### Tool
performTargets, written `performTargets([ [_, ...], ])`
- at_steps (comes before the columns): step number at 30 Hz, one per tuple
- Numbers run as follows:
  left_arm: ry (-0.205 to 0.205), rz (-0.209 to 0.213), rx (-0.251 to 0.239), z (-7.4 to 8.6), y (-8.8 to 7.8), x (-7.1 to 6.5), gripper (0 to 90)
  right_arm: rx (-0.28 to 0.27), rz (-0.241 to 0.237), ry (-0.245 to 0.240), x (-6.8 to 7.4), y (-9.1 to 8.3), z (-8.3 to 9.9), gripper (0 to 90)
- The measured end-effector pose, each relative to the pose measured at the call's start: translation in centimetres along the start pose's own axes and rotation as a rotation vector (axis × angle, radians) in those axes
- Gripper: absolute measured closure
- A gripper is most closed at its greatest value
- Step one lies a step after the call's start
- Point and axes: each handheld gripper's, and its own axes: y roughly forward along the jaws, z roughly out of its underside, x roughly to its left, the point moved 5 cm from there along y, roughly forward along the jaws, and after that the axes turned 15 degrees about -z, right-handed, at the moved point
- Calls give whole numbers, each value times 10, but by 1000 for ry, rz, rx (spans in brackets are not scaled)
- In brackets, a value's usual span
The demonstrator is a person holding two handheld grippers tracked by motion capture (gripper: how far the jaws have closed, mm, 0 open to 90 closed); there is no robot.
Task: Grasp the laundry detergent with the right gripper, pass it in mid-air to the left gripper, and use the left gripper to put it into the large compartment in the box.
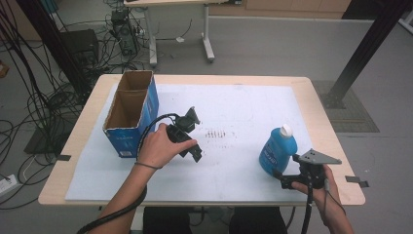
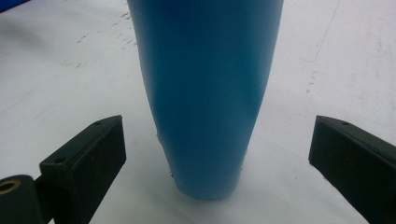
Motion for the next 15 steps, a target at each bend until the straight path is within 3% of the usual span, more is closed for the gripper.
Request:
performTargets([
  [15, -5, -2, -1, 1, 0, 1, 69, -3, 2, 3, 1, 1, 0, 39],
])
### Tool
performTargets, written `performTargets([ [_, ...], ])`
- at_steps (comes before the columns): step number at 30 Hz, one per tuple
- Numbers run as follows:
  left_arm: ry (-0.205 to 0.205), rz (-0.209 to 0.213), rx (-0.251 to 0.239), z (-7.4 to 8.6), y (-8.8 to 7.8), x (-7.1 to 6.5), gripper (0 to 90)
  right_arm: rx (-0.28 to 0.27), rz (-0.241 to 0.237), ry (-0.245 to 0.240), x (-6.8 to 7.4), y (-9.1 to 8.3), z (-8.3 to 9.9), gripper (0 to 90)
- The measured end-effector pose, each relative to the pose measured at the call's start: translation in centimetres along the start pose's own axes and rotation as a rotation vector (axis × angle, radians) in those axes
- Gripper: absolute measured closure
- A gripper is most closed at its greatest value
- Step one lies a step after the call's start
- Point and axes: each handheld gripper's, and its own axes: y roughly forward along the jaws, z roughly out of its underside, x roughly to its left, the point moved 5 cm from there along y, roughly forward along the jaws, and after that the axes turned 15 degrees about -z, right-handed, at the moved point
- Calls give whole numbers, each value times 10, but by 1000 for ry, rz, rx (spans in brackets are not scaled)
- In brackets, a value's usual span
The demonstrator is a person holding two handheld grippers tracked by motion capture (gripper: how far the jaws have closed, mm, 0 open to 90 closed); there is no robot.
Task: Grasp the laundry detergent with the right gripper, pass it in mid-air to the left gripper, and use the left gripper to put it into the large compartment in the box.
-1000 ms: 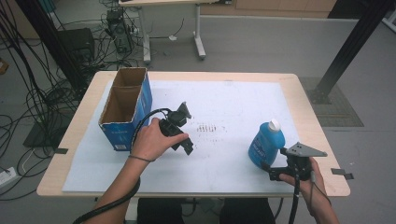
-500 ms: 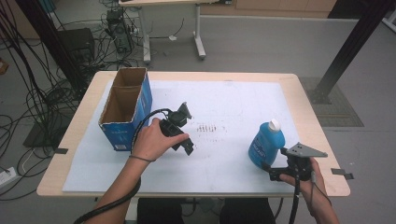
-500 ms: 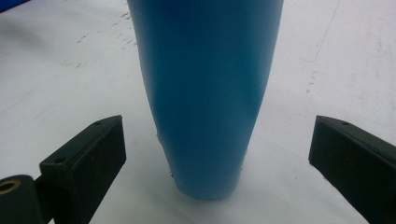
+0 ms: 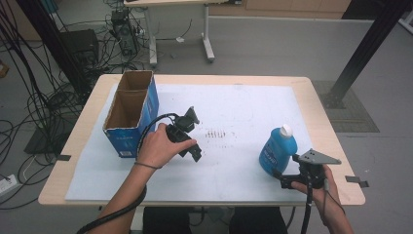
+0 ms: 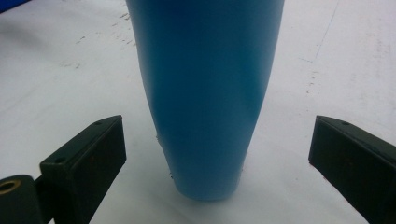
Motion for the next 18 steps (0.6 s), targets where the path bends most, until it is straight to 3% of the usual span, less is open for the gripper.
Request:
performTargets([
  [18, -1, 2, -2, -1, 1, 0, 68, -4, 3, 4, 0, 1, 0, 40],
])
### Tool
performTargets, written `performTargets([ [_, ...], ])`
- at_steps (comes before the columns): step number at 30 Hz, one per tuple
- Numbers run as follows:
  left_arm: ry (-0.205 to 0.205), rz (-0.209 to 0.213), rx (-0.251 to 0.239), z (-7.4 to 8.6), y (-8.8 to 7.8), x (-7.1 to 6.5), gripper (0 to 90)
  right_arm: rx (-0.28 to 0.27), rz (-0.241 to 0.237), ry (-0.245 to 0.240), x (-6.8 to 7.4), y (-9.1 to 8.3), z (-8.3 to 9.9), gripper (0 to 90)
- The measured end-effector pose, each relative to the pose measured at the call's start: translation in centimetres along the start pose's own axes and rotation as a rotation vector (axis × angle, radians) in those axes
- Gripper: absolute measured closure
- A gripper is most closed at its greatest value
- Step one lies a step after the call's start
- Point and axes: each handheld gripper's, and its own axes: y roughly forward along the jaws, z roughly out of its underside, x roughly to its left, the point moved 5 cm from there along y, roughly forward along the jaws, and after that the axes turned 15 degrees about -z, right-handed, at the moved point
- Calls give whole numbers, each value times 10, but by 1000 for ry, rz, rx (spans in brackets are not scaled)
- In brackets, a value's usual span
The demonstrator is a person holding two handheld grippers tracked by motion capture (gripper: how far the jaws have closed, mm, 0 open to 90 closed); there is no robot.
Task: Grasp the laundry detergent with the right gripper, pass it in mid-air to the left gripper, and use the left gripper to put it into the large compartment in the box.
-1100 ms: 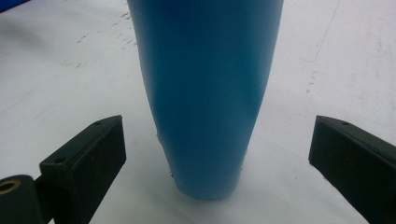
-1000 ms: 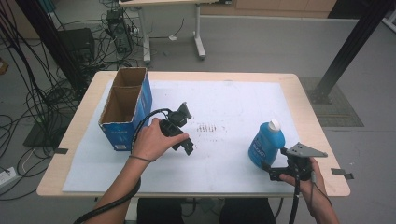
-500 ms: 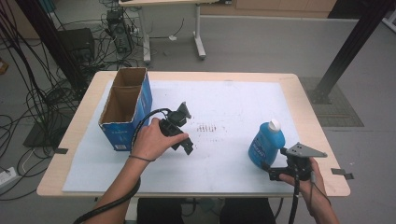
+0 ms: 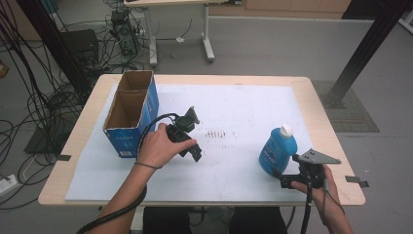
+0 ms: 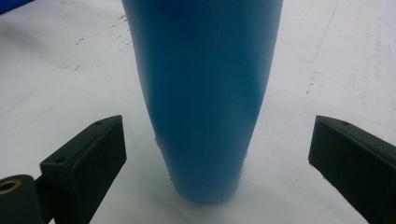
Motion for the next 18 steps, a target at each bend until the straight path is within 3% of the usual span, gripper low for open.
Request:
performTargets([
  [18, 4, 0, 2, 0, 0, -1, 68, -7, 7, -3, 0, 1, 1, 40],
])
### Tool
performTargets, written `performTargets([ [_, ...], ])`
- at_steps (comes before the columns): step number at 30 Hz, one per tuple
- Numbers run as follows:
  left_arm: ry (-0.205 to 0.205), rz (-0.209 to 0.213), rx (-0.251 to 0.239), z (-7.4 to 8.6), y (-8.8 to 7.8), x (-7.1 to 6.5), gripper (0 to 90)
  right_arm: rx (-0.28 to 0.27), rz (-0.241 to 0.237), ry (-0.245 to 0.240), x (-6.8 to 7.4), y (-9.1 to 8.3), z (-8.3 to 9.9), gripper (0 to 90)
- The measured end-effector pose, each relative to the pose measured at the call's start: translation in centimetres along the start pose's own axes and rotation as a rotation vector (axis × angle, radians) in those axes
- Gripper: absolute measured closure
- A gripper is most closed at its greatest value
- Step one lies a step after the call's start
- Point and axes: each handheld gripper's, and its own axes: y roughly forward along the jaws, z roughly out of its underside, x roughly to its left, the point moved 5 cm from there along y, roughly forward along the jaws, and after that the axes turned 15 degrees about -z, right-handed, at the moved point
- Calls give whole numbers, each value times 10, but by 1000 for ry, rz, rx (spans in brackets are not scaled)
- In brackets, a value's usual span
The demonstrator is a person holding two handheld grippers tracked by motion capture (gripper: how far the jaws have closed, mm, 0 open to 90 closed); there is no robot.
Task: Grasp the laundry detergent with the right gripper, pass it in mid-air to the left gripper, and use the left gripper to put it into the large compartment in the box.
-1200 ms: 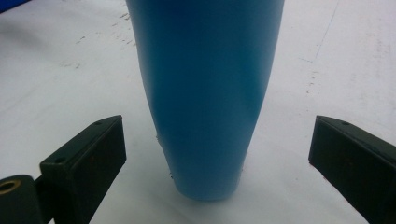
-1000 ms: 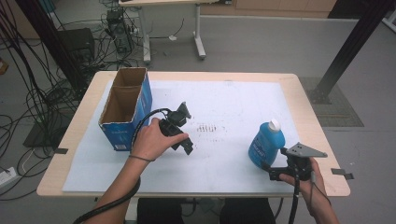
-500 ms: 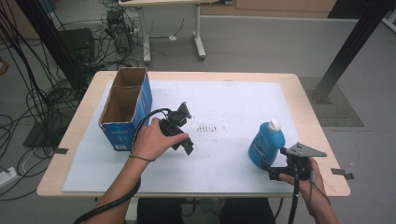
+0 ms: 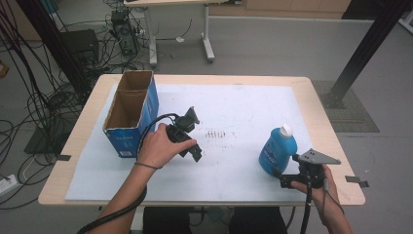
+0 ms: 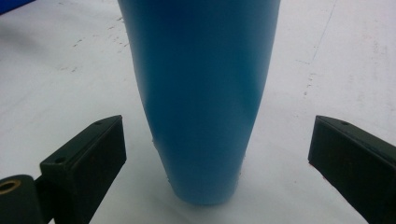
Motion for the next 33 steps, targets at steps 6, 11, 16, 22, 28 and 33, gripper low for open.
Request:
performTargets([
  [6, -1, 2, -8, 0, -2, -1, 68, -3, 7, -1, -1, 2, 0, 40],
  [11, -1, 3, -7, 0, -2, 0, 69, -18, 6, -1, -3, 6, 3, 39],
  [16, -3, 2, -5, 0, -2, 0, 69, -31, 4, -4, -5, 10, 8, 39],
  [22, -6, 3, -3, 0, -1, 1, 69, -49, 3, 0, -7, 16, 11, 40],
  [28, -11, 8, 1, 2, 2, 1, 69, -73, -4, 5, -9, 19, 14, 40],
  [33, -8, 9, 3, 2, 2, 0, 69, -85, -8, 2, -9, 21, 17, 40],
])
